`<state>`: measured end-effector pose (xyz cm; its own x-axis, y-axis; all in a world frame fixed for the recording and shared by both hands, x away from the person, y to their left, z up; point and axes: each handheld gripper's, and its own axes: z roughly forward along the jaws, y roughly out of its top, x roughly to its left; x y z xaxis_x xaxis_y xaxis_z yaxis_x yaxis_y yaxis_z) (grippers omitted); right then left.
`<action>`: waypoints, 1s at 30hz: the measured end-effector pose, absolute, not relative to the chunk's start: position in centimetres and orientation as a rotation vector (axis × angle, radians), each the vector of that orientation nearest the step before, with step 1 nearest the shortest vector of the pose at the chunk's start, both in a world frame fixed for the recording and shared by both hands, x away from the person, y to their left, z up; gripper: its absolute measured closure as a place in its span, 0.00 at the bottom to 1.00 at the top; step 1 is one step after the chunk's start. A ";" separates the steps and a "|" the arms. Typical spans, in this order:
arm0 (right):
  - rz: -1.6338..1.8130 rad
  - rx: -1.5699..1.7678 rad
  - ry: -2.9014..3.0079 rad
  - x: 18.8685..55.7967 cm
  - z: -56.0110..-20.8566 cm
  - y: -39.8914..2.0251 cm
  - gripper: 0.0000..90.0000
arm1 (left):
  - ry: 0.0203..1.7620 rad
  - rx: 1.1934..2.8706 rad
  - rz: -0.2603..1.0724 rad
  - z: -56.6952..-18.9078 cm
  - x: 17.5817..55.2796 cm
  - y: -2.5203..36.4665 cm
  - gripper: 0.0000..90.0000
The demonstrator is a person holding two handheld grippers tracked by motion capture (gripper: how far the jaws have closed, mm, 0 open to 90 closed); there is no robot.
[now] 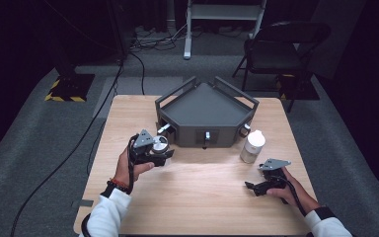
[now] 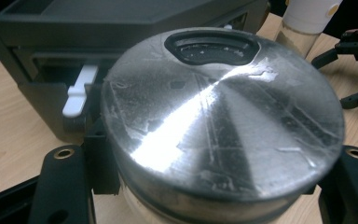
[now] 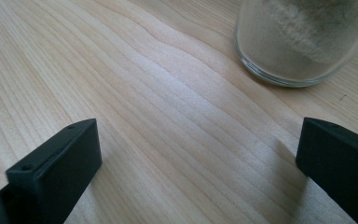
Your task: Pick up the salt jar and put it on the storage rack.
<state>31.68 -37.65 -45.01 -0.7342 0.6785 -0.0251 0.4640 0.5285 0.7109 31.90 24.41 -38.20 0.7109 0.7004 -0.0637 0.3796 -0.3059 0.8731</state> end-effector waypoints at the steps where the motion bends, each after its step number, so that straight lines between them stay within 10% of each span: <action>1: 1.018 0.953 2.472 31.7 -45.0 -37.6 0.00 | 0.831 1.929 0.406 -38.0 32.0 24.3 0.34; 30: 1.018 0.953 2.472 31.7 -45.0 -37.6 0.00 | 0.779 1.920 0.413 -33.2 35.9 20.2 0.34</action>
<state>31.67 -37.65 -45.01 -0.7340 0.6787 -0.0253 0.4640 0.5283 0.7111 35.86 20.23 -33.16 0.7363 0.6751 -0.0465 0.3403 -0.3100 0.8878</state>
